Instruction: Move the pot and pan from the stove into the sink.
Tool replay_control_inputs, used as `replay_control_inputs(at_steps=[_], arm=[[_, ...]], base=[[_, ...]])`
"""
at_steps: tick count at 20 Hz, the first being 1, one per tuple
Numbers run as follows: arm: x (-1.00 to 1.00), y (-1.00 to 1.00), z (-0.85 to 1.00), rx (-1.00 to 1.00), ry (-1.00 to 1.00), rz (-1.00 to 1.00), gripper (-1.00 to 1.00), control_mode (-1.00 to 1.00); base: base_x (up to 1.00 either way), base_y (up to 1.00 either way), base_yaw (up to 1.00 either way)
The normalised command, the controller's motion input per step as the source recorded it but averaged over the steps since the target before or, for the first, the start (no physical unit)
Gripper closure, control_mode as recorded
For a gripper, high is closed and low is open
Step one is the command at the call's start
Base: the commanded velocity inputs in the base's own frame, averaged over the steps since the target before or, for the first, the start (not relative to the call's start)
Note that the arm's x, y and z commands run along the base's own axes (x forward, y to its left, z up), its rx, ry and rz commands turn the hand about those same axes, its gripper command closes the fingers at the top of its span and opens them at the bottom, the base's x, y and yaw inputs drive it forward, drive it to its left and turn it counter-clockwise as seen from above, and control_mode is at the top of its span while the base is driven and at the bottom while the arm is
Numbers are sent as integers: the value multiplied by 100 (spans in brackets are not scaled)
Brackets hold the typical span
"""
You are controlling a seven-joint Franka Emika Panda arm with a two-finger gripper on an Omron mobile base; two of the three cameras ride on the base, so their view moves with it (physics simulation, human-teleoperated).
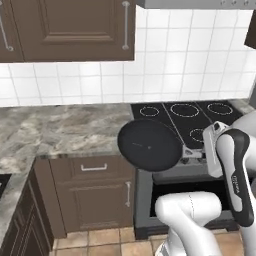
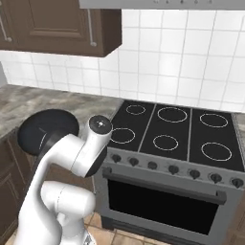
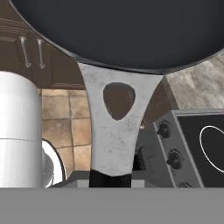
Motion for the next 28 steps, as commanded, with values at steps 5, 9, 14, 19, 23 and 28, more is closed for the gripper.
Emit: replay_control_inputs(at_steps=[5, 9, 14, 19, 23, 28], arm=[[0, 0, 0, 0, 0, 0, 100, 100], [0, 0, 0, 0, 0, 0, 100, 100], [0, 0, 0, 0, 0, 0, 100, 100], [0, 0, 0, 0, 0, 0, 100, 100], [0, 0, 0, 0, 0, 0, 100, 100], [0, 0, 0, 0, 0, 0, 100, 100]], base=[[-29, 0, 43], [-25, 0, 44], [-24, 0, 44], [-24, 0, 44], [-23, 0, 43], [-24, 4, 42]])
